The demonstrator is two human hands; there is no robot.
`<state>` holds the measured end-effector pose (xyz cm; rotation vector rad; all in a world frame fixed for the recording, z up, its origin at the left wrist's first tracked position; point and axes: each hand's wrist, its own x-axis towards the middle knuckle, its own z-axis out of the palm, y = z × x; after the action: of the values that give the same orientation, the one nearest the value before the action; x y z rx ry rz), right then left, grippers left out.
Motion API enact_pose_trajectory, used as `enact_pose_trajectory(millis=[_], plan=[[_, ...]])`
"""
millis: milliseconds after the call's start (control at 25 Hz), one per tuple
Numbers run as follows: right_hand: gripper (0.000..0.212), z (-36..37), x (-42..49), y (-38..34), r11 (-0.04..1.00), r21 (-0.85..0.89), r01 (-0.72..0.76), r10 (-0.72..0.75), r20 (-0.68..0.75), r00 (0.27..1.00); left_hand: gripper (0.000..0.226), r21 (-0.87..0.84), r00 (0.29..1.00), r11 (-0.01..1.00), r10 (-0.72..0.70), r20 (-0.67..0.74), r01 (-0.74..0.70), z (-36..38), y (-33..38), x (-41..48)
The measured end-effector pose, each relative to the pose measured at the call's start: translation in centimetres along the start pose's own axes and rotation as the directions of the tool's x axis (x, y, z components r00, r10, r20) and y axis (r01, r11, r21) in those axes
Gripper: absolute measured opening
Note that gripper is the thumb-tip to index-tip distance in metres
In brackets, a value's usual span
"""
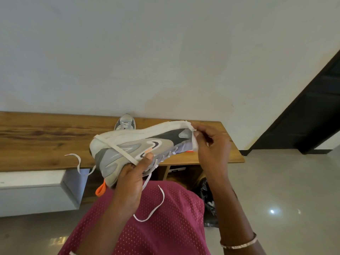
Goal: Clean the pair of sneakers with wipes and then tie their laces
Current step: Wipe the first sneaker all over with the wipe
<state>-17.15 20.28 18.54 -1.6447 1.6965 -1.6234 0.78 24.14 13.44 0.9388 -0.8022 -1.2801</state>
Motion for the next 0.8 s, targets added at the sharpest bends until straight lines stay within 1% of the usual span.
enact_pose_trajectory(millis=[40, 80, 120, 200, 280, 360, 440, 520, 560, 600, 640, 680, 720, 800], plan=[[0.028, 0.8, -0.3, -0.1, 0.979, -0.181, 0.099, -0.102, -0.007, 0.995, 0.036, 0.041, 1.0, 0.999, 0.006, 0.005, -0.006, 0.2, 0.1, -0.3], [0.03, 1.6, -0.7, -0.2, 0.942, -0.3, 0.148, -0.155, -0.001, 0.988, 0.038, 0.087, 1.0, 0.996, 0.005, -0.006, -0.005, 0.3, 0.2, -0.6], [0.031, 2.4, -1.3, -0.5, 0.92, -0.358, 0.162, -0.169, 0.012, 0.986, 0.044, 0.127, 1.0, 0.992, 0.0, -0.013, 0.001, 0.3, 0.1, -0.8], [0.031, 4.1, -2.8, -1.7, 0.915, -0.356, 0.191, -0.175, 0.076, 0.982, 0.049, 0.18, 1.0, 0.984, -0.012, -0.013, 0.014, 0.0, -0.2, -1.1], [0.033, 5.6, -4.7, -3.1, 0.906, -0.309, 0.291, -0.251, 0.163, 0.954, 0.039, 0.207, 0.998, 0.977, -0.052, -0.041, 0.059, -0.3, -0.4, -1.2], [0.032, 5.9, -5.4, -3.5, 0.882, -0.248, 0.4, -0.343, 0.244, 0.907, 0.027, 0.239, 0.994, 0.966, -0.089, -0.059, 0.1, -0.6, -0.2, -1.2], [0.029, 5.4, -4.6, -2.6, 0.86, -0.228, 0.457, -0.388, 0.289, 0.875, 0.025, 0.29, 0.995, 0.952, -0.084, -0.055, 0.096, -0.8, -0.2, -1.3], [0.027, 4.5, -3.6, -1.0, 0.843, -0.312, 0.437, -0.375, 0.24, 0.895, 0.036, 0.357, 0.998, 0.932, -0.054, -0.033, 0.062, -1.1, -0.1, -1.4], [0.027, 4.1, -3.2, -0.3, 0.845, -0.367, 0.39, -0.345, 0.184, 0.92, 0.044, 0.38, 0.999, 0.923, -0.045, -0.02, 0.049, -1.1, 0.0, -1.4], [0.028, 3.8, -2.8, 0.2, 0.854, -0.408, 0.323, -0.301, 0.12, 0.946, 0.045, 0.396, 0.999, 0.917, -0.05, -0.005, 0.048, -1.0, 0.0, -1.5], [0.028, 3.7, -2.6, 0.4, 0.867, -0.426, 0.258, -0.257, 0.063, 0.964, 0.042, 0.396, 0.999, 0.917, -0.051, 0.01, 0.043, -0.9, 0.0, -1.6], [0.027, 3.8, -2.5, 0.3, 0.878, -0.424, 0.22, -0.227, 0.034, 0.973, 0.033, 0.391, 0.998, 0.92, -0.053, 0.029, 0.037, -0.9, 0.0, -1.6], [0.026, 4.1, -2.6, 0.0, 0.889, -0.404, 0.217, -0.219, 0.041, 0.975, 0.023, 0.407, 0.998, 0.913, -0.052, 0.048, 0.028, -1.1, -0.2, -1.5], [0.028, 5.1, -3.2, -1.2, 0.906, -0.325, 0.272, -0.243, 0.126, 0.962, 0.039, 0.507, 0.995, 0.862, -0.057, 0.08, 0.008, -1.5, -0.8, -1.3]])
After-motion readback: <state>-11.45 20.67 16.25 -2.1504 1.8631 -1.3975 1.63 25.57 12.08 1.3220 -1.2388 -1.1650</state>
